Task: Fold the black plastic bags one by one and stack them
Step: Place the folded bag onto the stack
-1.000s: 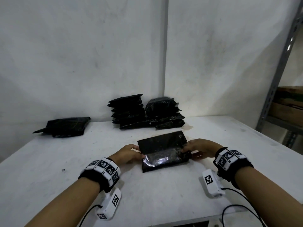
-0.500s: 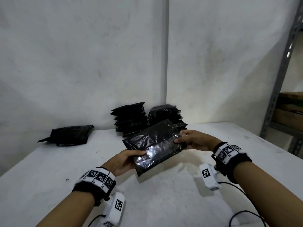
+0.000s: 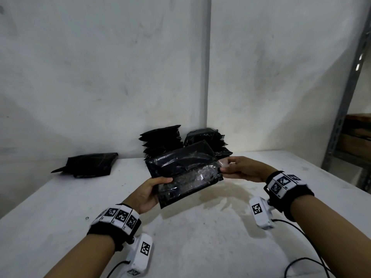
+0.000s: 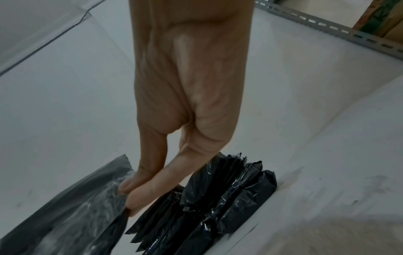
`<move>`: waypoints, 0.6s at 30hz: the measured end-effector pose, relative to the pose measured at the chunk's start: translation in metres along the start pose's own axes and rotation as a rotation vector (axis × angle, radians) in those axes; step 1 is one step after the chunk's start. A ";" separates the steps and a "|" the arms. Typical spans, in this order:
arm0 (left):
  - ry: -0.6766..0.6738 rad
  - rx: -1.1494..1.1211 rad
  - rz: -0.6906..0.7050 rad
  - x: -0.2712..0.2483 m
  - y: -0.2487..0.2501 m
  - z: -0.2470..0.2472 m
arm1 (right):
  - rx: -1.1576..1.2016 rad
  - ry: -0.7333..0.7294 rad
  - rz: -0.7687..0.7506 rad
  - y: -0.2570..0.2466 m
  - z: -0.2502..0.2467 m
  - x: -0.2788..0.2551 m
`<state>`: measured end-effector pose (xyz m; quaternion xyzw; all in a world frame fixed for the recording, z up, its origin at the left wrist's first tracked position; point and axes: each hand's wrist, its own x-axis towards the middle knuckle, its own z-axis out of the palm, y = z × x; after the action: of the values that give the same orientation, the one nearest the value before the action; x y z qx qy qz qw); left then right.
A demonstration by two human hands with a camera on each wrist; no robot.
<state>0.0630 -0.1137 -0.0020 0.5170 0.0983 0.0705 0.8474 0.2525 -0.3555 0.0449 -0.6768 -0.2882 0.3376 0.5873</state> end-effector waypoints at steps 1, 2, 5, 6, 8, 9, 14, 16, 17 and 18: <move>-0.001 -0.007 -0.001 0.000 0.000 0.000 | 0.000 0.001 0.004 0.001 0.001 0.000; 0.000 -0.011 0.000 -0.001 0.001 0.001 | -0.002 0.002 0.009 0.002 0.002 0.001; 0.018 -0.008 0.010 0.000 0.003 0.001 | -0.030 0.070 -0.006 0.006 0.001 0.004; 0.027 -0.015 0.009 -0.001 0.003 0.001 | -0.045 0.143 -0.032 0.008 0.000 0.007; 0.047 -0.037 0.010 -0.001 0.003 0.000 | -0.037 0.329 -0.137 0.012 0.002 0.011; 0.059 -0.047 0.015 0.000 0.003 -0.002 | -0.031 0.392 -0.197 0.014 0.003 0.013; 0.090 -0.054 0.034 0.003 0.004 -0.004 | -0.117 0.402 -0.354 0.018 0.018 0.019; 0.093 -0.062 0.043 0.003 0.004 -0.003 | -0.139 0.384 -0.388 0.018 0.022 0.021; 0.091 -0.068 0.050 0.003 0.004 -0.003 | -0.153 0.380 -0.393 0.018 0.024 0.021; 0.087 -0.074 0.056 0.003 0.005 -0.003 | -0.162 0.385 -0.392 0.018 0.025 0.022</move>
<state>0.0654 -0.1082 0.0006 0.4842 0.1180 0.1201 0.8586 0.2458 -0.3253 0.0222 -0.7045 -0.3229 0.0586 0.6292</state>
